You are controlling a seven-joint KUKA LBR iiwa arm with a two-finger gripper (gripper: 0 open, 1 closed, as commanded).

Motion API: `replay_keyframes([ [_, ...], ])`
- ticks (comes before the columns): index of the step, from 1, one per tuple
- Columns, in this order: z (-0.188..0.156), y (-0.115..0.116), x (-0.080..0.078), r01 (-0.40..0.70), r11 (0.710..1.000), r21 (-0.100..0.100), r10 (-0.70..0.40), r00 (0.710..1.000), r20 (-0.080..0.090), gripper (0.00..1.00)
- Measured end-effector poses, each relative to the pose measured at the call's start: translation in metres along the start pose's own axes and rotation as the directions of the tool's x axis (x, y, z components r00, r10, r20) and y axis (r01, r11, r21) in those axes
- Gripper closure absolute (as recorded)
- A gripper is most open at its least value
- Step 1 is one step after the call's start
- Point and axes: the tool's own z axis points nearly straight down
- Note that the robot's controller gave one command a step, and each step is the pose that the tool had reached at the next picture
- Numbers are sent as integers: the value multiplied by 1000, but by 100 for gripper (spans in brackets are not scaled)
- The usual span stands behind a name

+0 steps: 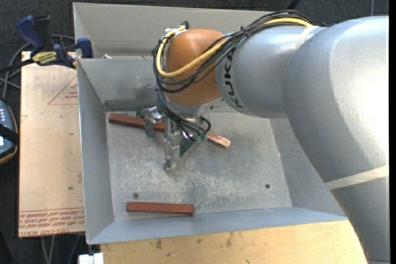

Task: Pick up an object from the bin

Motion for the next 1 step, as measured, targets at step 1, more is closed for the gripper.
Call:
replay_keyframes([
  [1,-2,-93,26,31,999,4,-31,999,-7,0],
])
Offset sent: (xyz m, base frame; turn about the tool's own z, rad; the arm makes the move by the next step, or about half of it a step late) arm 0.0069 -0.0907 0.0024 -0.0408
